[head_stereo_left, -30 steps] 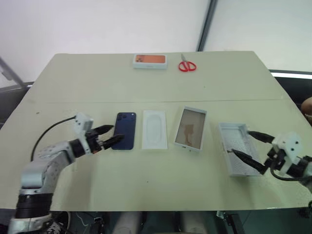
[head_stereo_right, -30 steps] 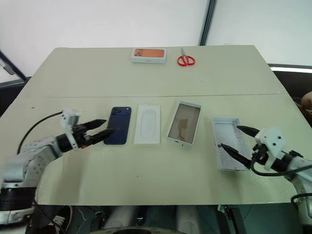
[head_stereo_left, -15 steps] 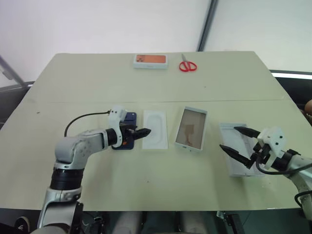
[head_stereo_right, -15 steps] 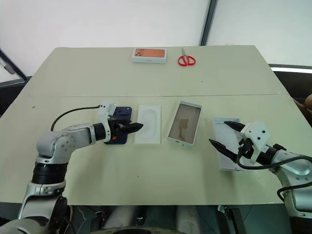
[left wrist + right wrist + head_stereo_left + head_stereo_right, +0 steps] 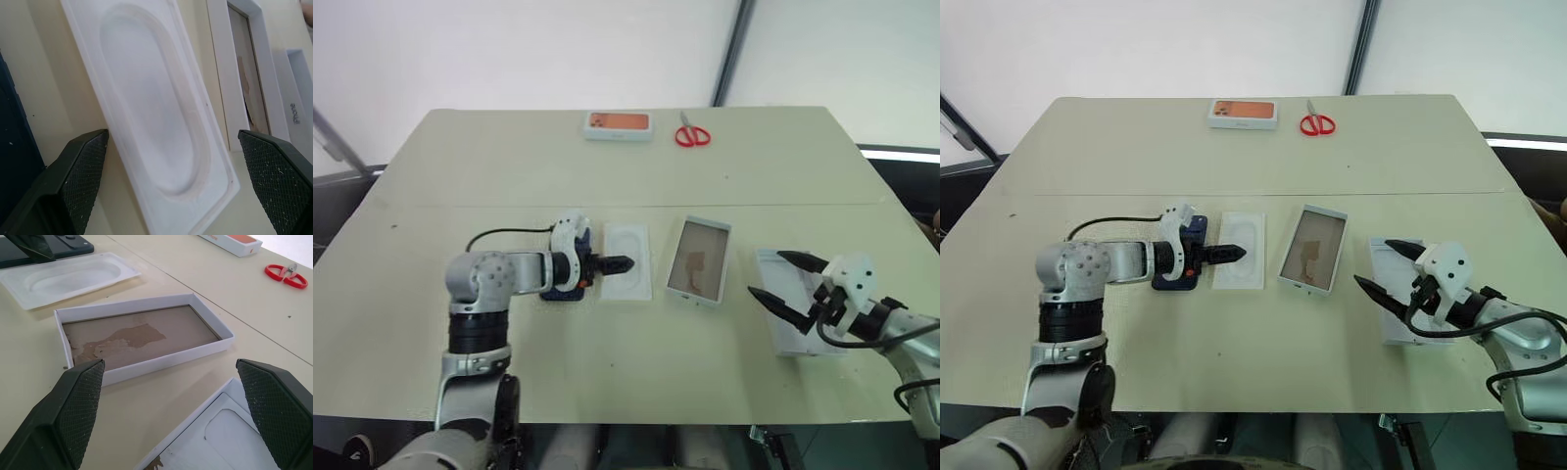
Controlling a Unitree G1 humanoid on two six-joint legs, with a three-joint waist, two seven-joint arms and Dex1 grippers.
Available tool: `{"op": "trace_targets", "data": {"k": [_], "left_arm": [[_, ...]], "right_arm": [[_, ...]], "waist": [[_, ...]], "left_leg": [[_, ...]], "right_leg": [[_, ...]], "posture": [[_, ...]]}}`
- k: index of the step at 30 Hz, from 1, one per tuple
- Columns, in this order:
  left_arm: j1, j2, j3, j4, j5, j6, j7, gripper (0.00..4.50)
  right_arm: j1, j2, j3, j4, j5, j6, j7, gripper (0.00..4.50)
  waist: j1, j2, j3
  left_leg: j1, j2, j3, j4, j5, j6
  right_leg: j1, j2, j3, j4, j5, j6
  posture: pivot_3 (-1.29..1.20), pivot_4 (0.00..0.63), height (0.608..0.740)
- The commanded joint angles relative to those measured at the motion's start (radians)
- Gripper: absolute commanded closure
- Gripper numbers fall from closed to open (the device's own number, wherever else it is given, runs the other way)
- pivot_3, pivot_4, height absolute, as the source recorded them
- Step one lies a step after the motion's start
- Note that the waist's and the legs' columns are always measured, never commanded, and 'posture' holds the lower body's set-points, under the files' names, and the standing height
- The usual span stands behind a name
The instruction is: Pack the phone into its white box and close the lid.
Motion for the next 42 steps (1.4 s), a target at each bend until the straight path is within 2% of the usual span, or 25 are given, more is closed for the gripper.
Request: {"op": "trace_targets", "data": {"k": [1, 6, 7, 8, 10, 13, 15, 16, 21, 25, 29, 32, 36, 40, 42], "left_arm": [[-0.001, -0.025, 0.009, 0.027, 0.017, 0.045, 0.020, 0.03], [0.003, -0.082, 0.114, 0.051, 0.036, 0.087, 0.055, 0.03], [0.008, -0.084, 0.119, 0.048, 0.038, 0.086, 0.052, 0.55], [0.008, -0.097, 0.143, 0.052, 0.038, 0.090, 0.056, 0.83], [0.011, -0.114, 0.174, 0.060, 0.040, 0.090, 0.061, 1.68], [0.017, -0.122, 0.182, 0.066, 0.052, 0.083, 0.063, 3.38], [0.019, -0.126, 0.185, 0.068, 0.057, 0.083, 0.064, 4.34], [0.019, -0.127, 0.187, 0.069, 0.058, 0.083, 0.064, 4.48], [0.019, -0.122, 0.194, 0.058, 0.059, 0.073, 0.063, 4.48], [-0.005, -0.132, 0.259, 0.041, 0.036, 0.037, 0.059, 4.48], [-0.042, -0.094, 0.279, 0.030, 0.014, -0.008, 0.028, 4.48], [-0.087, -0.068, 0.307, 0.054, 0.000, 0.032, 0.019, 4.48], [-0.089, -0.022, 0.243, 0.062, 0.011, 0.014, -0.008, 4.48], [-0.076, -0.019, 0.199, 0.042, -0.014, 0.027, -0.042, 4.48], [-0.066, -0.026, 0.175, 0.022, -0.016, 0.029, -0.047, 4.50]], "right_arm": [[-0.015, 0.009, 0.005, -0.028, -0.001, -0.021, -0.011, 0.00], [-0.016, 0.000, 0.003, -0.027, -0.012, -0.031, -0.012, 0.00], [-0.015, -0.002, 0.004, -0.028, -0.015, -0.033, -0.011, 0.00], [-0.015, -0.001, 0.003, -0.029, -0.013, -0.033, -0.011, 0.00], [-0.019, 0.000, 0.004, -0.028, -0.011, -0.032, -0.012, 0.00], [-0.029, 0.001, 0.011, -0.029, -0.012, -0.028, -0.015, 0.00], [-0.037, 0.003, 0.017, -0.031, -0.012, -0.026, -0.017, 0.00], [-0.040, 0.003, 0.020, -0.031, -0.013, -0.026, -0.017, 0.00], [-0.050, 0.003, 0.030, -0.026, -0.020, -0.029, -0.018, 0.00], [-0.062, 0.010, 0.071, -0.079, 0.003, 0.015, -0.017, 0.00], [-0.079, 0.032, 0.179, -0.166, 0.028, 0.099, -0.016, 0.00], [-0.121, 0.050, 0.259, -0.176, 0.002, 0.137, -0.026, 0.00], [-0.211, 0.053, 0.332, -0.121, 0.000, 0.217, -0.014, 0.00], [-0.269, 0.047, 0.403, -0.061, -0.029, 0.244, 0.028, 0.00], [-0.303, 0.043, 0.456, -0.008, -0.088, 0.240, 0.036, 0.55]], "waist": [[0.001, 0.000, 0.000], [0.002, 0.000, 0.000], [0.002, 0.000, 0.000], [0.001, 0.000, 0.000], [0.001, 0.000, 0.000], [0.001, -0.001, 0.000], [0.001, -0.001, 0.000], [0.001, 0.000, 0.000], [0.001, -0.001, 0.000], [0.000, -0.001, 0.000], [-0.002, -0.003, 0.002], [-0.001, -0.005, 0.003], [-0.001, -0.005, 0.003], [0.001, -0.005, 0.003], [-0.002, -0.006, 0.003]], "left_leg": [[0.000, 0.000, 0.000, 0.000, 0.000, 0.000], [0.000, -0.001, 0.000, 0.000, 0.000, 0.000], [0.001, -0.001, 0.000, 0.000, 0.000, 0.000], [0.001, -0.001, 0.000, 0.000, 0.000, 0.000], [0.001, -0.001, 0.000, 0.000, 0.000, 0.000], [0.001, -0.001, 0.000, 0.000, 0.000, 0.000], [0.001, -0.001, 0.000, 0.000, 0.000, 0.000], [0.001, -0.001, 0.000, 0.000, 0.000, 0.000], [0.001, -0.001, 0.000, 0.000, 0.000, 0.000], [0.001, -0.001, 0.000, 0.000, 0.000, 0.000], [0.001, 0.000, 0.000, -0.001, 0.000, 0.000], [0.001, 0.000, 0.000, -0.001, 0.000, -0.001], [0.000, -0.001, 0.000, -0.001, 0.000, 0.000], [0.000, -0.001, -0.001, -0.001, 0.000, 0.000], [0.000, -0.001, -0.001, -0.001, 0.000, 0.000]], "right_leg": [[0.000, 0.000, 0.000, 0.000, 0.000, 0.000], [0.001, -0.001, 0.000, -0.001, 0.000, 0.000], [0.001, -0.001, 0.000, -0.001, 0.000, 0.000], [0.001, -0.001, 0.000, -0.001, 0.000, 0.000], [0.001, -0.001, 0.000, -0.001, 0.000, 0.000], [0.001, -0.001, 0.000, -0.001, 0.000, 0.000], [0.001, -0.001, 0.000, -0.001, 0.000, 0.000], [0.001, -0.001, 0.000, -0.001, 0.000, 0.000], [0.001, -0.001, 0.000, -0.001, 0.000, 0.000], [0.001, -0.001, 0.000, -0.001, 0.000, 0.000], [0.000, -0.001, 0.000, -0.001, 0.000, 0.000], [0.000, 0.000, 0.000, -0.001, 0.000, 0.000], [0.001, -0.001, 0.000, -0.002, 0.000, 0.000], [0.000, -0.001, -0.001, -0.002, 0.000, 0.000], [0.000, -0.001, -0.001, -0.002, 0.000, 0.000]], "posture": [[0.00, 0.150, 0.740], [0.00, 0.150, 0.740], [0.00, 0.150, 0.740], [0.00, 0.150, 0.740], [0.00, 0.150, 0.740], [0.00, 0.150, 0.740], [0.00, 0.150, 0.740], [0.00, 0.150, 0.740], [0.00, 0.150, 0.740], [0.00, 0.150, 0.740], [0.00, 0.150, 0.740], [0.00, 0.150, 0.740], [0.00, 0.150, 0.740], [0.00, 0.150, 0.740], [0.00, 0.150, 0.740]]}}
